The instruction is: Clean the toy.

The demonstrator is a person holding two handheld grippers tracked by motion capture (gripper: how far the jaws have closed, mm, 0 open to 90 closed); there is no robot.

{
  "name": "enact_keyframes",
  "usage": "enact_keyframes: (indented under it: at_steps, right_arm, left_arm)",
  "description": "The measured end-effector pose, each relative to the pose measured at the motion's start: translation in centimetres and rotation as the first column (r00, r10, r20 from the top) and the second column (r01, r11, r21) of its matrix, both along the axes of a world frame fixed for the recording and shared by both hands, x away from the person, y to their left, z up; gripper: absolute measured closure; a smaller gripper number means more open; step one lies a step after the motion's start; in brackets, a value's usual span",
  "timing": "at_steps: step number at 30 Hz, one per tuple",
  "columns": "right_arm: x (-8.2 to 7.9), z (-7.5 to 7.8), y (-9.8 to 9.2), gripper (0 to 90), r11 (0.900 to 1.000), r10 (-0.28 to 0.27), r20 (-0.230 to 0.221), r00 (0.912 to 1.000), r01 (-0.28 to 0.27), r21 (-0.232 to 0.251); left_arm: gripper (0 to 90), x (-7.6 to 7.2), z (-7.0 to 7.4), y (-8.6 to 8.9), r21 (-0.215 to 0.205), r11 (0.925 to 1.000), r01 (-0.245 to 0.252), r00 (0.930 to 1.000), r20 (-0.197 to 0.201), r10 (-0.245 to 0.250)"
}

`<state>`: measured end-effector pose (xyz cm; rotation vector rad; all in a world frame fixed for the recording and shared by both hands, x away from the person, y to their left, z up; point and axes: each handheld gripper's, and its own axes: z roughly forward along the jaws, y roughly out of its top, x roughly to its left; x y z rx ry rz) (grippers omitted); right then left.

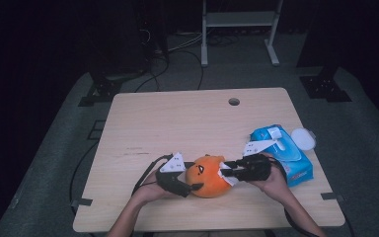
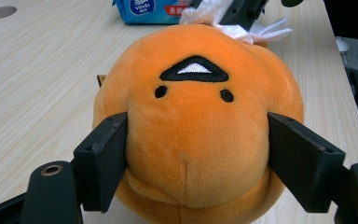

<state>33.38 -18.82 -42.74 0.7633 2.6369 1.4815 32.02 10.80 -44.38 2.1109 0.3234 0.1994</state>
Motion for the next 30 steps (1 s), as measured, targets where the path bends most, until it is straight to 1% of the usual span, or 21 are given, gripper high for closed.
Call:
enact_keyframes:
  at_steps: [1, 2, 4, 6, 7, 9, 10, 11, 13, 14, 16, 18, 20, 21, 23, 24, 25, 26, 27, 29, 30]
  right_arm:
    - [-0.1, 0.2, 0.0, 75.3, 1.000, -0.005, -0.026, 0.9997, 0.005, 0.014]
    - [-0.3, 0.4, 0.1, 76.7, 1.000, -0.005, -0.034, 0.9994, 0.006, 0.017]
    - [-0.8, 0.9, 0.4, 78.2, 1.000, 0.002, -0.026, 0.9997, -0.001, 0.016]
    - [-1.6, 1.3, 1.0, 78.6, 0.999, 0.031, -0.027, 0.9992, -0.030, 0.027]
    - [-2.1, 1.5, 1.5, 78.7, 0.999, 0.046, -0.013, 0.9988, -0.046, 0.017]
    - [-3.2, 1.7, 2.6, 78.7, 0.997, 0.070, 0.021, 0.9973, -0.069, -0.030]
    - [-3.6, 1.7, 3.0, 78.6, 0.996, 0.068, 0.046, 0.9967, -0.065, -0.057]
    - [-3.9, 1.7, 3.2, 78.6, 0.996, 0.055, 0.074, 0.9957, -0.049, -0.079]
    - [-3.8, 1.7, 2.6, 78.7, 0.996, 0.024, 0.094, 0.9953, -0.015, -0.093]
    - [-3.6, 1.6, 2.1, 78.7, 0.995, -0.003, 0.104, 0.9946, 0.014, -0.100]
    - [-2.9, 1.2, 0.8, 78.7, 0.994, -0.049, 0.078, 0.9958, 0.056, -0.091]
    - [-2.5, 0.9, -0.3, 78.8, 0.992, -0.086, 0.058, 0.9946, 0.091, -0.091]
    - [-2.7, 0.9, -0.4, 79.0, 0.993, -0.093, 0.044, 0.9946, 0.096, -0.069]
    - [-2.9, 1.0, 0.0, 79.0, 0.994, -0.082, 0.053, 0.9953, 0.085, -0.070]
    - [-3.6, 1.4, 1.3, 78.9, 0.999, -0.020, 0.047, 0.9987, 0.022, -0.043]
    - [-4.1, 1.5, 2.1, 78.9, 0.999, 0.013, 0.053, 0.9985, -0.010, -0.046]
    - [-4.4, 1.6, 2.8, 78.8, 0.998, 0.039, 0.069, 0.9969, -0.035, -0.060]
    - [-4.7, 1.6, 3.3, 78.7, 0.996, 0.052, 0.081, 0.9954, -0.046, -0.079]
    - [-4.8, 1.5, 3.6, 78.7, 0.994, 0.053, 0.101, 0.9935, -0.043, -0.100]
    - [-4.5, 1.4, 3.1, 78.9, 0.994, 0.034, 0.107, 0.9937, -0.023, -0.104]
    - [-4.1, 1.4, 2.6, 78.9, 0.994, 0.012, 0.110, 0.9939, 0.000, -0.105]
  left_arm:
    - [23.9, 0.0, 0.0, 0.0, 0.002, 1.0000, 0.002, 1.0000, 0.000, -0.002]
    - [23.8, 0.0, 0.0, 0.1, 0.003, 1.0000, 0.005, 1.0000, 0.000, -0.005]
    - [23.8, 0.1, 0.0, 0.1, 0.002, 1.0000, 0.004, 1.0000, 0.000, -0.004]
    - [23.9, 0.1, 0.1, 0.0, -0.001, 1.0000, -0.001, 1.0000, 0.006, 0.001]
    - [23.9, 0.0, 0.1, -0.1, 0.002, 1.0000, -0.001, 1.0000, 0.009, 0.001]
    - [24.2, 0.0, 0.2, -0.1, 0.007, 1.0000, -0.002, 0.9999, 0.016, 0.002]
    - [25.0, 0.0, 0.2, -0.1, 0.004, 1.0000, -0.004, 0.9999, 0.017, 0.004]
    - [25.9, 0.0, 0.2, 0.0, 0.002, 1.0000, -0.008, 0.9999, 0.015, 0.008]
    - [27.5, 0.1, 0.3, 0.0, -0.004, 0.9998, -0.020, 0.9997, 0.010, 0.020]
    - [28.5, 0.2, 0.2, 0.1, -0.011, 0.9996, -0.025, 0.9996, 0.010, 0.025]
    - [29.4, 0.4, 0.2, 0.2, -0.023, 0.9992, -0.032, 0.9995, -0.002, 0.032]
    - [30.1, 0.6, 0.0, 0.3, -0.037, 0.9984, -0.043, 0.9990, -0.014, 0.043]
    - [30.5, 0.6, 0.0, 0.2, -0.038, 0.9978, -0.055, 0.9984, -0.013, 0.054]
    - [30.7, 0.6, -0.1, 0.2, -0.039, 0.9975, -0.059, 0.9982, -0.012, 0.058]
    - [30.7, 0.6, -0.1, 0.1, -0.044, 0.9969, -0.066, 0.9978, -0.012, 0.065]
    - [30.7, 0.6, -0.1, 0.0, -0.046, 0.9966, -0.069, 0.9976, -0.012, 0.069]
    - [30.6, 0.6, -0.1, 0.0, -0.045, 0.9965, -0.071, 0.9975, -0.011, 0.070]
    - [30.5, 0.6, -0.1, 0.1, -0.044, 0.9965, -0.071, 0.9975, -0.009, 0.070]
    - [30.4, 0.6, -0.1, 0.1, -0.047, 0.9960, -0.076, 0.9971, -0.007, 0.075]
    - [29.6, 0.6, 0.0, 0.2, -0.054, 0.9938, -0.097, 0.9953, -0.009, 0.097]
    - [28.9, 0.7, 0.0, 0.2, -0.058, 0.9925, -0.108, 0.9941, -0.016, 0.107]
